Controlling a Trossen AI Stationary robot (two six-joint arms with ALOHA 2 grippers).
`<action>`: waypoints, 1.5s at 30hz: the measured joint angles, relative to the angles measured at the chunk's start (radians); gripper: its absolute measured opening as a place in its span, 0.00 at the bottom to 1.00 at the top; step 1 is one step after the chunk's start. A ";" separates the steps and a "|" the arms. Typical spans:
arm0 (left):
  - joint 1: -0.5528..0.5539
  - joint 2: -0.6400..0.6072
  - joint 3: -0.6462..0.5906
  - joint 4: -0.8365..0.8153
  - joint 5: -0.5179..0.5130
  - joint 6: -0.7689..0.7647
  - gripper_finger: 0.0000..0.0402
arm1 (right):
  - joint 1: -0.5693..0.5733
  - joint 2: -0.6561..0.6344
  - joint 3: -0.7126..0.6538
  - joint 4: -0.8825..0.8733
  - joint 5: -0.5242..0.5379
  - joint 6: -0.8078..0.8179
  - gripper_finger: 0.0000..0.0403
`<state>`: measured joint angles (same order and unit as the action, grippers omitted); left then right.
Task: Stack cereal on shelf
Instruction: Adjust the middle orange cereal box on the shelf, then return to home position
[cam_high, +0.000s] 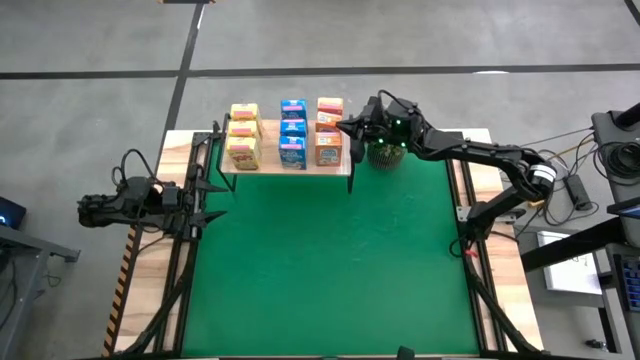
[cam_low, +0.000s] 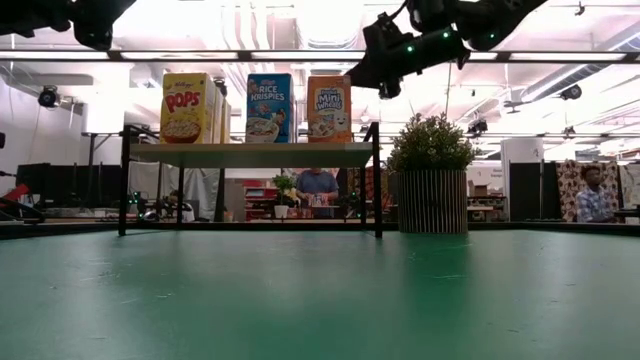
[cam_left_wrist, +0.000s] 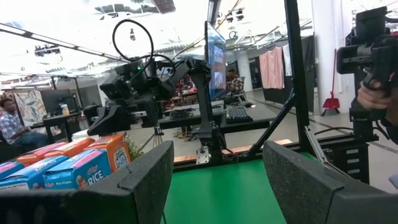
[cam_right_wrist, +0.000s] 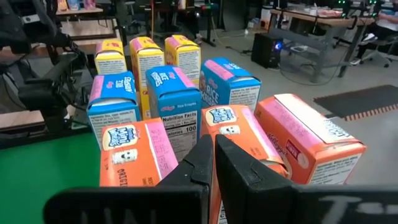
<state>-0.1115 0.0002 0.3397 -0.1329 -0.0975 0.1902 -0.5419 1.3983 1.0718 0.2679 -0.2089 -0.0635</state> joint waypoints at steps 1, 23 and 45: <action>0.000 0.000 0.000 0.000 0.000 0.000 0.58 | 0.000 0.000 0.000 0.000 0.000 -0.004 0.02; 0.000 0.000 0.000 -0.001 0.000 -0.008 0.58 | -0.008 -0.001 0.000 -0.031 0.051 -0.066 0.02; 0.000 0.000 0.000 -0.001 0.000 -0.016 0.58 | -0.015 -0.037 0.000 -0.032 0.053 -0.140 0.02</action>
<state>-0.1112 0.0002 0.3397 -0.1337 -0.0971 0.1738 -0.5571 1.3614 1.0714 0.2354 -0.1556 -0.2039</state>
